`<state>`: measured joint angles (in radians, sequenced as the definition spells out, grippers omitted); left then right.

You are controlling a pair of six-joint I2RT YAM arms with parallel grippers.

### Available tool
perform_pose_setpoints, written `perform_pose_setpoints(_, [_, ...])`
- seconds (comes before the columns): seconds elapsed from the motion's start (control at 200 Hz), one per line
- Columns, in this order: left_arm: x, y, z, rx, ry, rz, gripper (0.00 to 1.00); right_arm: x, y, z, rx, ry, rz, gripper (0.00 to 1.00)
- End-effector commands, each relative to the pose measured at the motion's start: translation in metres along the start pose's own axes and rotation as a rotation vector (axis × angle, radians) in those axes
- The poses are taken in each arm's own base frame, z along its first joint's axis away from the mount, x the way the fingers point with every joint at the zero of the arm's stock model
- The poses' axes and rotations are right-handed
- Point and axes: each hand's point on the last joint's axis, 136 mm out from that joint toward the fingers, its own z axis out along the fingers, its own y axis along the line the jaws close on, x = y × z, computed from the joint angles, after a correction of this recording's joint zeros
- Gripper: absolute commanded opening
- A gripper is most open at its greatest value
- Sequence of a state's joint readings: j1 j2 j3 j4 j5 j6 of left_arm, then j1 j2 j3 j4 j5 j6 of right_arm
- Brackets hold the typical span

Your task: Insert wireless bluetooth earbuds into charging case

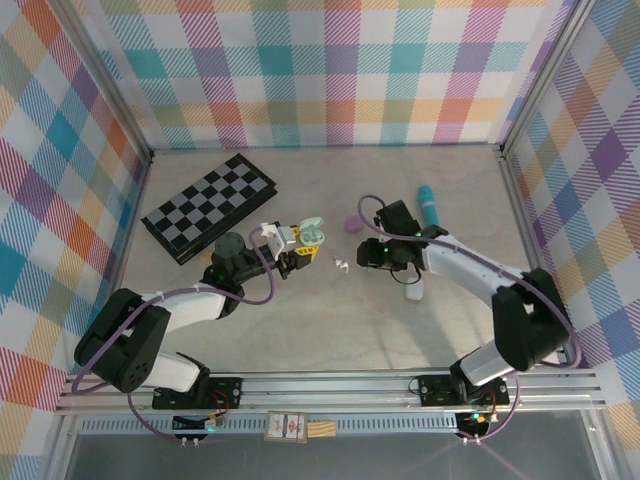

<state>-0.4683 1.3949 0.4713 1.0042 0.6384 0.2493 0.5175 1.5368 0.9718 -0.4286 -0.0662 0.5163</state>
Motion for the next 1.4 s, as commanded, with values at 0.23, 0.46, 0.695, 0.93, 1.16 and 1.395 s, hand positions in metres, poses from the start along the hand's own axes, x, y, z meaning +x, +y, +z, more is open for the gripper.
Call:
perform_pose_setpoints(0.23, [-0.014,-0.003,-0.007,0.014,-0.041,0.018,0.34,-0.022,0.003,0.043,-0.05,0.064,-0.034,0.51])
perform_pose_setpoints(0.46, [-0.014,-0.003,-0.006,0.016,-0.036,0.024,0.34,-0.01,0.0,0.058,-0.068,0.118,-0.051,0.55])
perform_pose_setpoints(0.695, [-0.016,-0.004,-0.008,0.016,-0.035,0.03,0.34,0.009,0.014,0.055,-0.158,0.162,-0.05,0.54])
perform_pose_setpoints(0.93, [-0.018,-0.007,-0.011,0.017,-0.028,0.032,0.34,0.014,0.035,0.038,-0.194,0.149,-0.078,0.53])
perform_pose_setpoints(1.16, [-0.019,-0.006,-0.012,0.013,-0.021,0.042,0.34,0.0,0.028,0.028,-0.116,0.097,-0.141,0.54])
perform_pose_setpoints(1.395, [-0.021,-0.005,-0.011,0.011,-0.025,0.043,0.34,-0.007,0.036,0.046,-0.143,0.139,-0.285,0.55])
